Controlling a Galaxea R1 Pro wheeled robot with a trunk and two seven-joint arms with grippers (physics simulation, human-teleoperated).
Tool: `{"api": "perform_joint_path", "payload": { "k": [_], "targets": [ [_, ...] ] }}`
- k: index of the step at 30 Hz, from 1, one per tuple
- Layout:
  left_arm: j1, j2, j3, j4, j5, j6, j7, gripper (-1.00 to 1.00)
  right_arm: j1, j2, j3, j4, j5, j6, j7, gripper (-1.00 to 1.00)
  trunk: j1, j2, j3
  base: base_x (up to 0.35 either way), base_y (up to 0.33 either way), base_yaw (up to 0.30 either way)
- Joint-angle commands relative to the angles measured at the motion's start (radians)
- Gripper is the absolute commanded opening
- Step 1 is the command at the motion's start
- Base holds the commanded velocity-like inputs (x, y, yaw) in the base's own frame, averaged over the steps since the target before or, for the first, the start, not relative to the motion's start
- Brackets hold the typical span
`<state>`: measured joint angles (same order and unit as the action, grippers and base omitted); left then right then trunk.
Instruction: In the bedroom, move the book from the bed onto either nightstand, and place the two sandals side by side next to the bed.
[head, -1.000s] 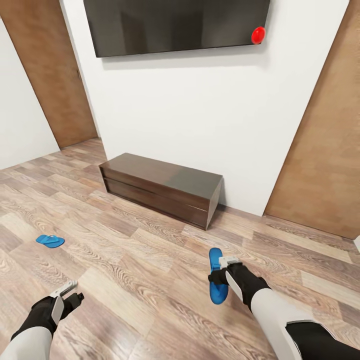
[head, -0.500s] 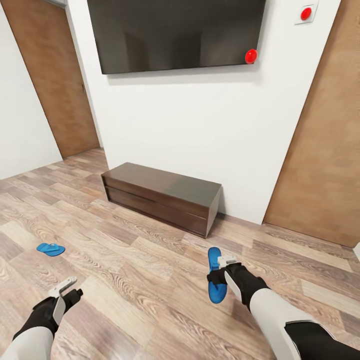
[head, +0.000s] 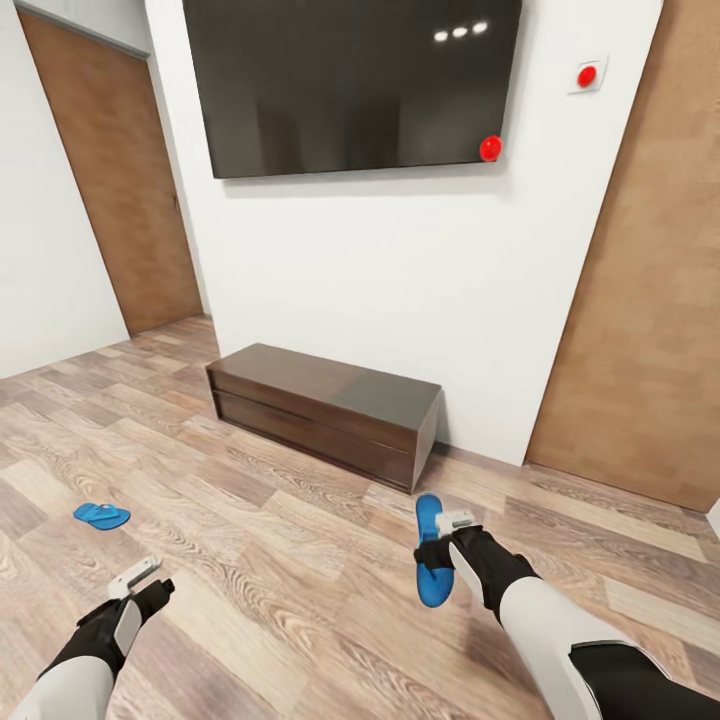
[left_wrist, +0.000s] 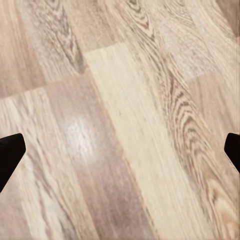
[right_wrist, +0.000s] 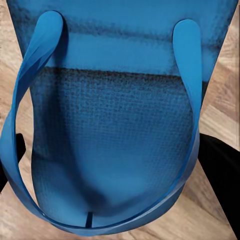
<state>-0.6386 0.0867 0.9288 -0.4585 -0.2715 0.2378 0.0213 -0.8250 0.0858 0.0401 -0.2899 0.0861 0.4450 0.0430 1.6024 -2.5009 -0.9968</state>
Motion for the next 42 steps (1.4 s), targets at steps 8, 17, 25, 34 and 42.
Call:
{"api": "perform_joint_path", "payload": {
  "k": [8,17,25,34,42],
  "targets": [
    [-0.001,-0.004,0.005,0.001,-0.008,0.002,-0.001,1.00,0.000,-0.001,0.003,-0.002,0.009,0.006,0.005,-1.00,-0.014,0.022,0.028,0.000,0.000,0.000],
    [-0.001,-0.007,0.005,0.001,-0.008,0.002,-0.001,1.00,0.001,-0.001,0.003,-0.003,0.009,0.006,0.005,-1.00,-0.048,0.085,0.056,0.000,0.000,0.000],
    [-0.001,-0.007,0.005,0.001,-0.008,0.001,-0.001,1.00,0.001,-0.001,0.003,-0.003,0.009,0.006,0.005,-1.00,-0.079,0.141,0.081,0.000,0.000,0.000],
    [0.002,-0.010,0.005,0.001,-0.008,0.001,-0.001,1.00,0.001,-0.004,0.003,-0.004,0.008,0.005,0.012,-1.00,-0.114,0.204,0.109,0.000,0.000,0.000],
    [0.002,-0.013,0.005,0.001,-0.008,0.001,-0.001,1.00,0.001,-0.003,0.003,-0.005,0.007,0.004,0.015,-1.00,-0.144,0.260,0.134,0.000,0.000,0.000]
  ]
}}
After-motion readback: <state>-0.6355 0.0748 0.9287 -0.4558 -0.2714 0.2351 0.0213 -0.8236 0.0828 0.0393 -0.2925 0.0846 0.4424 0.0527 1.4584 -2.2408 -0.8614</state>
